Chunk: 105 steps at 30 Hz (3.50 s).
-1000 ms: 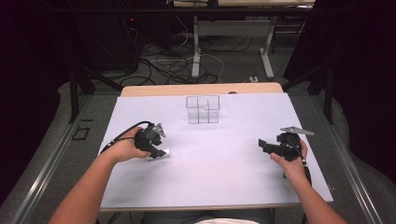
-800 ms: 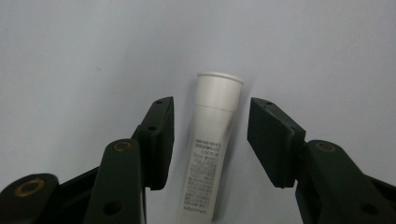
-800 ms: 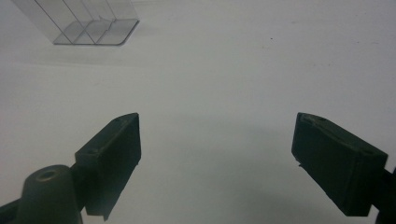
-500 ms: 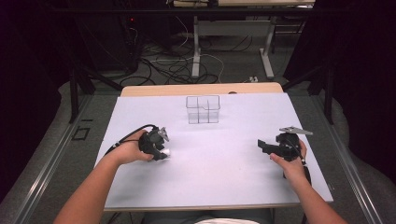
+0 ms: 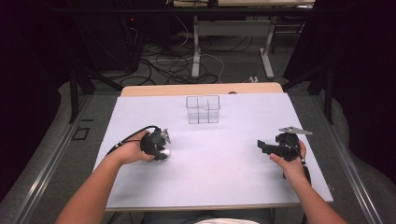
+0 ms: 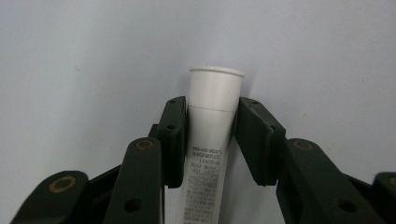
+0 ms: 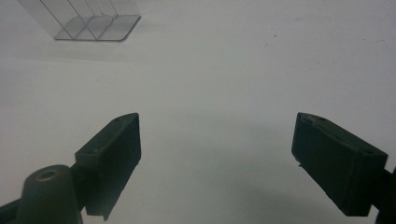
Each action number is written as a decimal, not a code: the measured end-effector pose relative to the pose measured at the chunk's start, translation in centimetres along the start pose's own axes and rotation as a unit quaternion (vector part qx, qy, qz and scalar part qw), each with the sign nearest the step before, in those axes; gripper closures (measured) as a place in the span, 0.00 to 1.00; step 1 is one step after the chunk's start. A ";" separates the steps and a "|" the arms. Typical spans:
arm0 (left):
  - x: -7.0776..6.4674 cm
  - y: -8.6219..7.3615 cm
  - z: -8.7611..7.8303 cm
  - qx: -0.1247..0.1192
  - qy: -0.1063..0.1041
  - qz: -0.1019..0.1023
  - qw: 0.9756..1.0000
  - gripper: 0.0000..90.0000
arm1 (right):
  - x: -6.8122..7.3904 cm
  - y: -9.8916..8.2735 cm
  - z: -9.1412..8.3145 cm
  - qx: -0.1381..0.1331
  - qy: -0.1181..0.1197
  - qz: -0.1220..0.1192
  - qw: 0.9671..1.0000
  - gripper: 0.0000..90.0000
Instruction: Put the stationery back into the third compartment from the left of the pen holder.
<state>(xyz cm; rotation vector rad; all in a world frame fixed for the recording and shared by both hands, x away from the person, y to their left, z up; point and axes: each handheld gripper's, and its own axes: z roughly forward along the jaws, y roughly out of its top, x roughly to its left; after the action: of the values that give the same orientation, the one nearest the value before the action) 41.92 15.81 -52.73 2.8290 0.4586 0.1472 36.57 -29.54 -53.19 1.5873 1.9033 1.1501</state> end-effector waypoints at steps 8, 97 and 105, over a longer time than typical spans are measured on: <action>0.0 0.0 0.0 0.002 0.001 0.009 1.000 0.73 | 0.0 0.0 -0.1 -0.002 0.000 -0.002 1.000 0.17; 0.2 5.0 -6.8 -0.444 0.074 -0.285 0.847 0.75 | 0.1 0.1 0.0 -0.003 0.003 -0.004 1.000 0.17; -0.1 6.9 -7.0 -0.462 0.096 -0.279 0.836 0.75 | 0.1 0.1 0.0 -0.004 0.004 -0.004 1.000 0.17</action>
<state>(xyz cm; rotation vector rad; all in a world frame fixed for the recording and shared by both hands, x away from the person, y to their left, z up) 42.91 11.23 -44.11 1.6595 0.9286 0.4033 36.60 -29.40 -53.11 1.5712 1.9051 1.1612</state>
